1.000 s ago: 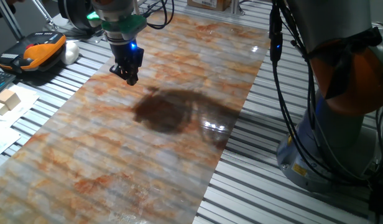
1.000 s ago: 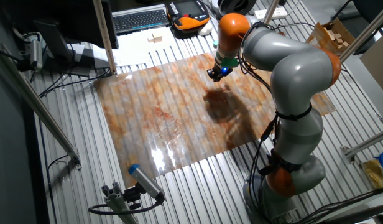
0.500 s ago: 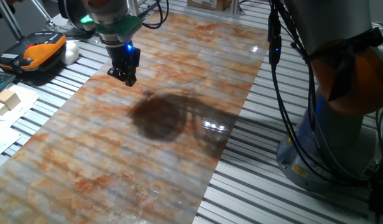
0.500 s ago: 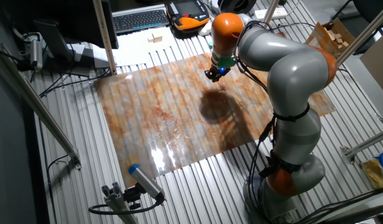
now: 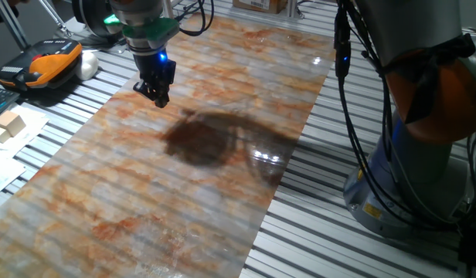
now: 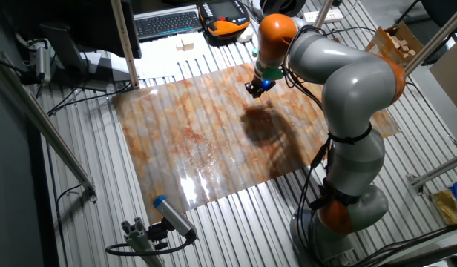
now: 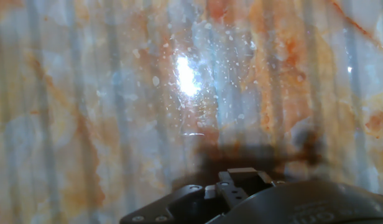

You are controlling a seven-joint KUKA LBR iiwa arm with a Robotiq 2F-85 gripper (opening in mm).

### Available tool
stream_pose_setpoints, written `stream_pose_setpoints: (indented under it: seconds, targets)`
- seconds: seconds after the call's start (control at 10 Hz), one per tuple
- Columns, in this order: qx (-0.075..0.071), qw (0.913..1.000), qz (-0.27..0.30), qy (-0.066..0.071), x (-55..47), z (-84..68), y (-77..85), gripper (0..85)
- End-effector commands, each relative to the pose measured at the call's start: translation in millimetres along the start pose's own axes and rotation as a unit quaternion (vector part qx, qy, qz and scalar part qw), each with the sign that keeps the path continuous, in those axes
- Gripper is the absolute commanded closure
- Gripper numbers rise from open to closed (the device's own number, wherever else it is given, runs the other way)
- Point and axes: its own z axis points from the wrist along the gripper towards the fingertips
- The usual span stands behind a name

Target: Pick up one small block

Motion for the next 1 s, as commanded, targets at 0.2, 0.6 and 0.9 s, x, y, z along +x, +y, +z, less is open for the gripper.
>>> stream_pose_setpoints:
  seconds: [0.2,0.6,0.9]
  targets:
    - [0.000,1.0000,0.006,0.003,-0.3,0.2,0.0,85.0]
    - [-0.004,0.9999,0.014,0.002,-1.5,0.9,-0.3,85.0]
    - [0.000,0.9999,0.016,-0.001,-1.5,0.7,-0.4,68.0]
